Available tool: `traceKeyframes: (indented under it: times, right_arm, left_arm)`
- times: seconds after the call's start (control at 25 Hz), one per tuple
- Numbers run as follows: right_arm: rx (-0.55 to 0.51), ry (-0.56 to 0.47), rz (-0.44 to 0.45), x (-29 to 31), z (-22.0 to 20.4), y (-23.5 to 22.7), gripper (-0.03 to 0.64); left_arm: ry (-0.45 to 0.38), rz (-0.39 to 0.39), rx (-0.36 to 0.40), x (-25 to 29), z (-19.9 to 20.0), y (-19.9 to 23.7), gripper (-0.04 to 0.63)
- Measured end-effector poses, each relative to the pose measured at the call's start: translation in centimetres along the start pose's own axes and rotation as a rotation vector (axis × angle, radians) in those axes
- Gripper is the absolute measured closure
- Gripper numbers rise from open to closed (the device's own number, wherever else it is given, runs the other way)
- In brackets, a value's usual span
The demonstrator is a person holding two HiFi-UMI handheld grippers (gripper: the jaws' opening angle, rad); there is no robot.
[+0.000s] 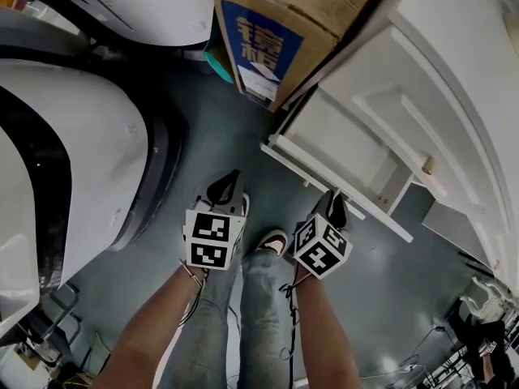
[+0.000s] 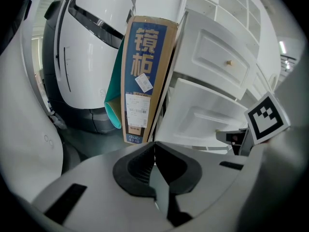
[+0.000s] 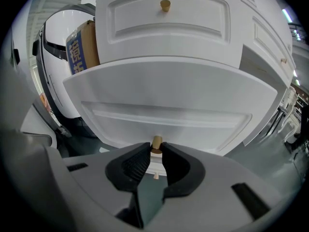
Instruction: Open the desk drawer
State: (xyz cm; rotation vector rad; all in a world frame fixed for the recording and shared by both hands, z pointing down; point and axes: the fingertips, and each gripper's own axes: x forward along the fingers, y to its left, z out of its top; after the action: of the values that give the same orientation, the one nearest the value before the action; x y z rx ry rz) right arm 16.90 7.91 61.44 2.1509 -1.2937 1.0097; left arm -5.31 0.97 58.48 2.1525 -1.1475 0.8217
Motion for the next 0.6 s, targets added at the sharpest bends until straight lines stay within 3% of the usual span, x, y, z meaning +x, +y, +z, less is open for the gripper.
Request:
traceKeyframes:
  times: [0.6]
  right_arm:
    - [-0.015,0.010,0.003,-0.92,-1.09,0.25,0.532]
  left_arm:
    - [-0.005,0.014,-0.034,-0.38,-1.04,0.08,0.577]
